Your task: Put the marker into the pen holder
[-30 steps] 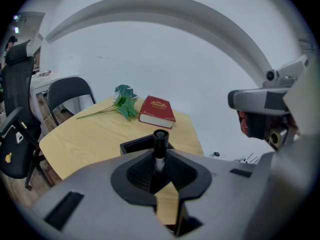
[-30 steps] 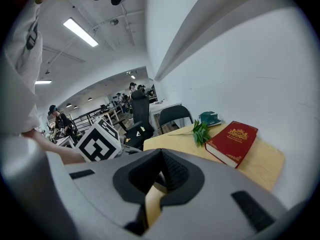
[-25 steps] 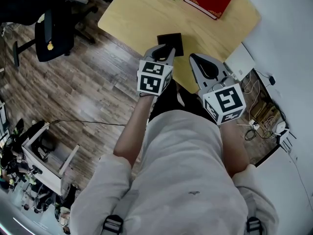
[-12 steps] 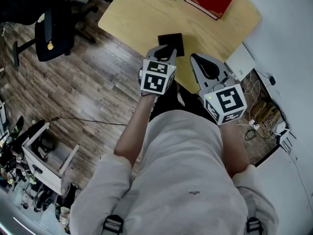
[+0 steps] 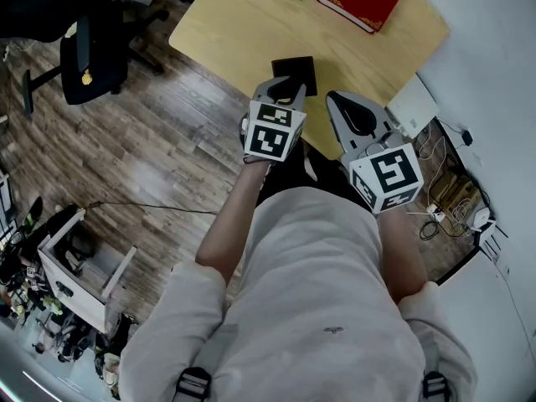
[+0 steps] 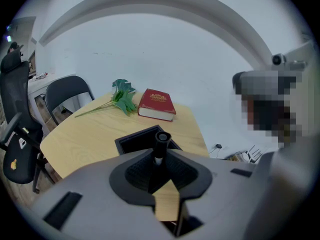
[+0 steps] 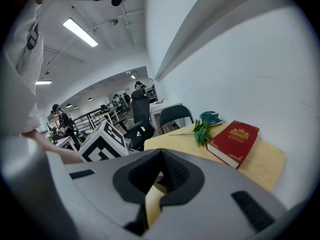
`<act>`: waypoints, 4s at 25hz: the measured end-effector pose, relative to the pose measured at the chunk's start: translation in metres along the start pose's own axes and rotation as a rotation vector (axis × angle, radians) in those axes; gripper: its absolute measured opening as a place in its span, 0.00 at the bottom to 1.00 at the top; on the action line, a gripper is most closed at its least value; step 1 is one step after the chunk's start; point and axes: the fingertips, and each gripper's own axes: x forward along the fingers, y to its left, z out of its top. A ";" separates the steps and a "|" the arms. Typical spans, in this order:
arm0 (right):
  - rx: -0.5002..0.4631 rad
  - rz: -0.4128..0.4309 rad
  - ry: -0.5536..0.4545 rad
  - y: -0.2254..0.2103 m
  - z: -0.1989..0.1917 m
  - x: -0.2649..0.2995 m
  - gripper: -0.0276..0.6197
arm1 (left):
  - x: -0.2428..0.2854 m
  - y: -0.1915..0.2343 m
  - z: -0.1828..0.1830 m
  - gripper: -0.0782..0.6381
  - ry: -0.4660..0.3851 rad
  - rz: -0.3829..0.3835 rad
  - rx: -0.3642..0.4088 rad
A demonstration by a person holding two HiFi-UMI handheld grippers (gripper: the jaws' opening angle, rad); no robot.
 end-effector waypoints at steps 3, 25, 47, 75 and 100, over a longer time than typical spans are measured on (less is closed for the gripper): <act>0.000 0.001 -0.002 0.001 0.001 0.000 0.04 | 0.000 -0.001 0.000 0.22 0.000 0.000 0.003; -0.011 0.009 -0.011 0.007 0.005 0.001 0.04 | -0.010 0.006 0.004 0.23 -0.021 0.022 -0.004; -0.037 0.033 -0.035 0.021 0.013 0.002 0.04 | -0.032 0.019 0.000 0.23 -0.046 0.069 -0.018; -0.078 0.086 -0.111 0.019 0.022 -0.040 0.04 | -0.073 -0.015 0.030 0.23 -0.144 0.159 0.010; -0.180 0.239 -0.168 0.026 0.002 -0.123 0.04 | -0.156 -0.123 0.032 0.22 -0.341 0.296 -0.039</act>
